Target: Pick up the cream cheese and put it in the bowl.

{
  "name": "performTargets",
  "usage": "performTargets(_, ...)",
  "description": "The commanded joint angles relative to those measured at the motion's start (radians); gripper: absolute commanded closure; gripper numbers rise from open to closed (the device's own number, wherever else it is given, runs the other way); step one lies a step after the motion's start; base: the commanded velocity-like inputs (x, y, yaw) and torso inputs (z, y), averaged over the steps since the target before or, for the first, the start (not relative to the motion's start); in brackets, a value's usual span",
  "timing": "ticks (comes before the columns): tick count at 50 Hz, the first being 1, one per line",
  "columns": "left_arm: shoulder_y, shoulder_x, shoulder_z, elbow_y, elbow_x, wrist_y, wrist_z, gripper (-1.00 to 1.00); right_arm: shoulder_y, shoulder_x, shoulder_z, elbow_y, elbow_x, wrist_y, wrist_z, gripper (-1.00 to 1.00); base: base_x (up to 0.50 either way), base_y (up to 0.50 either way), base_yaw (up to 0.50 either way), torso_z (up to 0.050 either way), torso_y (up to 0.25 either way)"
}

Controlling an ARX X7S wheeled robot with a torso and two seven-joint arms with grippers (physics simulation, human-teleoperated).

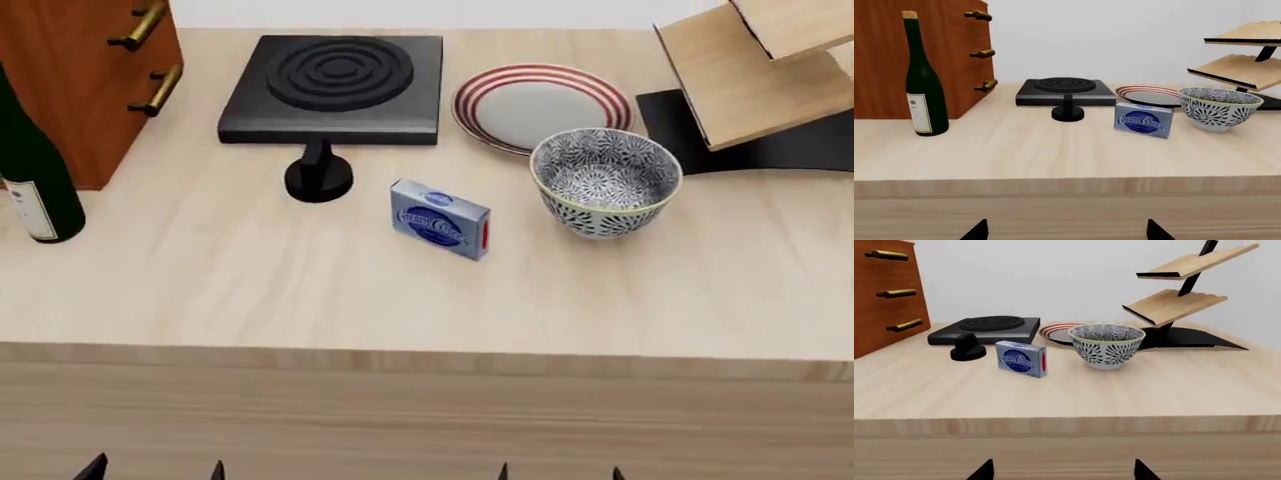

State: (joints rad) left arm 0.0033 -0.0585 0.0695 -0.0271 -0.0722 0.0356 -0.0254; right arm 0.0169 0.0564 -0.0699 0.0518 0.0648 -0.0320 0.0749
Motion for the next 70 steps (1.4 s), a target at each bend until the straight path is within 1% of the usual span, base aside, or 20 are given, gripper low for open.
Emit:
performTargets(1, 0.002, -0.016, 0.022, -0.036, -0.020, 0.045, -0.010, -1.00, 0.003, 0.016, -0.020, 0.011, 0.009, -0.016, 0.028, -1.00, 0.00, 0.00, 0.00, 0.050, 0.000)
performTargets(19, -0.007, -0.030, 0.046, -0.082, -0.035, 0.075, -0.036, -1.00, 0.012, 0.032, -0.034, 0.025, 0.045, -0.017, 0.049, -1.00, 0.00, 0.00, 0.00, 0.048, 0.000)
performTargets(22, 0.004, -0.043, 0.053, 0.025, -0.036, -0.015, -0.051, -1.00, 0.012, 0.036, -0.037, 0.025, 0.055, -0.017, 0.048, -1.00, 0.00, 0.00, 0.00, 0.000, 0.000)
performTargets(23, -0.003, -0.037, 0.056, -0.066, -0.031, 0.069, -0.044, -1.00, 0.012, 0.037, -0.038, 0.026, 0.056, -0.019, 0.050, -1.00, 0.00, 0.00, 0.00, 0.000, 0.000)
performTargets(25, -0.002, -0.039, 0.060, -0.066, -0.033, 0.073, -0.045, -1.00, 0.013, 0.038, -0.040, 0.029, 0.055, -0.023, 0.055, -1.00, 0.00, 0.00, 0.00, 0.000, 0.000)
performTargets(27, 0.006, -0.050, 0.063, 0.029, -0.039, -0.009, -0.056, -1.00, 0.013, 0.041, -0.044, 0.029, 0.054, -0.024, 0.059, -1.00, 0.00, 0.00, 0.00, 0.000, 0.000)
performTargets(29, -0.004, -0.042, 0.068, -0.086, -0.032, 0.093, -0.048, -1.00, 0.013, 0.043, -0.047, 0.029, 0.058, -0.023, 0.059, -1.00, 0.00, 0.00, 0.00, 0.000, 0.000)
performTargets(30, 0.003, -0.051, 0.068, 0.006, -0.036, 0.012, -0.058, -1.00, 0.013, 0.043, -0.048, 0.031, 0.057, -0.026, 0.061, -1.00, 0.00, 0.00, 0.00, 0.000, 0.000)
performTargets(36, -0.008, -0.048, 0.077, -0.093, -0.036, 0.101, -0.055, -1.00, 0.015, 0.049, -0.056, 0.033, 0.060, -0.030, 0.069, -1.00, 0.00, 0.00, 0.00, 0.000, 0.000)
performTargets(38, 0.002, -0.060, 0.078, 0.022, -0.047, -0.003, -0.067, -1.00, 0.015, 0.051, -0.060, 0.034, 0.061, -0.030, 0.070, -1.00, 0.19, -0.09, 0.00, 0.000, 0.000)
performTargets(40, -0.008, -0.052, 0.083, -0.093, -0.037, 0.101, -0.060, -1.00, 0.015, 0.053, -0.062, 0.034, 0.062, -0.031, 0.072, -1.00, 0.22, -0.09, 0.00, 0.000, 0.000)
performTargets(44, -0.009, -0.054, 0.086, -0.099, -0.042, 0.109, -0.062, -1.00, 0.015, 0.056, -0.067, 0.034, 0.066, -0.033, 0.075, -1.00, 0.23, -0.10, 0.00, 0.000, 0.000)
performTargets(45, -0.002, -0.064, 0.087, -0.013, -0.047, 0.033, -0.073, -1.00, 0.015, 0.057, -0.068, 0.034, 0.064, -0.035, 0.077, -1.00, 0.23, -0.09, 0.00, 0.000, 0.000)
performTargets(47, -0.010, -0.057, 0.091, -0.099, -0.042, 0.110, -0.066, -1.00, 0.016, 0.059, -0.069, 0.035, 0.068, -0.035, 0.078, -1.00, 0.22, -0.09, 0.00, 0.000, 0.000)
performTargets(53, -0.011, -0.061, 0.096, -0.103, -0.043, 0.119, -0.074, -1.00, 0.017, 0.063, -0.076, 0.037, 0.070, -0.039, 0.084, -1.00, 0.23, -0.09, 0.00, 0.000, 0.000)
performTargets(57, -0.002, -0.076, 0.097, 0.015, -0.057, 0.010, -0.088, -1.00, 0.017, 0.066, -0.080, 0.039, 0.068, -0.042, 0.090, -1.00, 0.23, -0.10, 0.00, 0.000, 0.000)
performTargets(59, -0.012, -0.066, 0.102, -0.096, -0.048, 0.110, -0.079, -1.00, 0.018, 0.068, -0.082, 0.040, 0.068, -0.044, 0.092, -1.00, 0.23, -0.09, 0.00, 0.000, 0.000)
performTargets(67, -0.012, -0.071, 0.109, -0.094, -0.046, 0.117, -0.090, -1.00, 0.019, 0.074, -0.091, 0.043, 0.062, -0.052, 0.105, -1.00, 0.23, -0.10, 0.00, 0.000, 0.000)
performTargets(68, -0.003, -0.082, 0.108, 0.001, -0.056, 0.033, -0.100, -1.00, 0.019, 0.074, -0.091, 0.043, 0.063, -0.052, 0.106, -1.00, 0.23, -0.09, 0.00, 0.000, 0.000)
performTargets(70, -0.013, -0.073, 0.112, -0.092, -0.047, 0.114, -0.095, -1.00, 0.020, 0.075, -0.093, 0.044, 0.063, -0.052, 0.108, -1.00, 0.23, -0.08, 0.00, 0.000, 0.000)
